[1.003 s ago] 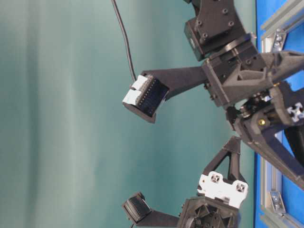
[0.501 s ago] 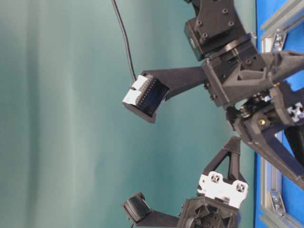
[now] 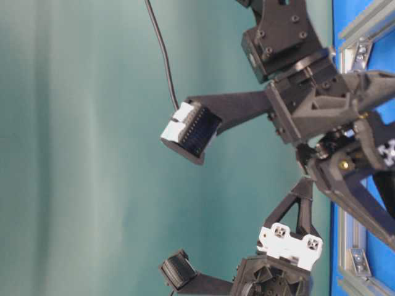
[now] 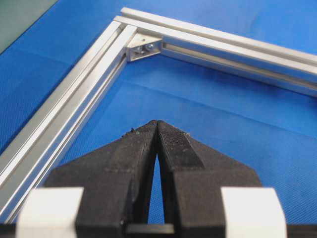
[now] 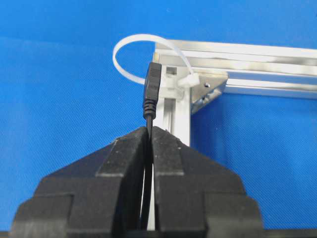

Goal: Insert the wire through the string loop located on the left side.
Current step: 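Push the cable plug down through the zip-tie loop with the right gripper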

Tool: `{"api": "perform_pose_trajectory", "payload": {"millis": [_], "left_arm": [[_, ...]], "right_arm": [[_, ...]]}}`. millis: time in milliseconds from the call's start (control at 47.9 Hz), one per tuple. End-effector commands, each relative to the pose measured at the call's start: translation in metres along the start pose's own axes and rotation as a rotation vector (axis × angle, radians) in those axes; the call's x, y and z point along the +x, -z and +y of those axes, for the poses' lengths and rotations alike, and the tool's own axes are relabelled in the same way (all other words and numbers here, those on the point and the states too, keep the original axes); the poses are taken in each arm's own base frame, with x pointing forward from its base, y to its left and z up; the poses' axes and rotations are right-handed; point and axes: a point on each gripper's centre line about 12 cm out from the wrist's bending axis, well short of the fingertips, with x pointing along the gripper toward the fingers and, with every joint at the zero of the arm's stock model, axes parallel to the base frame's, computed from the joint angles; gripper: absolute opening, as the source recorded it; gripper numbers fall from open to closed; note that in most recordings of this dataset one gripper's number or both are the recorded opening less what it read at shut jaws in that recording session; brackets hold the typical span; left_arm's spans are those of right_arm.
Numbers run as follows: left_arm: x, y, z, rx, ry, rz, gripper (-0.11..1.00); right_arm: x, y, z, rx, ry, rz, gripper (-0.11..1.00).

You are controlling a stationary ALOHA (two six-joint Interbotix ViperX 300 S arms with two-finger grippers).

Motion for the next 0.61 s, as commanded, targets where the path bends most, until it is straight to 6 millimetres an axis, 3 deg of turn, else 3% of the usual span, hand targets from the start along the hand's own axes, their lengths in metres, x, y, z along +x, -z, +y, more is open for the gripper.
{"api": "perform_pose_trajectory", "payload": {"millis": [0,585], "left_arm": [[-0.002,-0.016,0.000,0.001,0.002,-0.046,0.00],[-0.002,-0.015,0.000,0.000,0.002,-0.046,0.00]], "right_arm": [[0.003,-0.017,0.004,-0.002,-0.009,-0.047,-0.10],[0.039,-0.024,-0.005,0.000,0.006,-0.077,-0.10]]}}
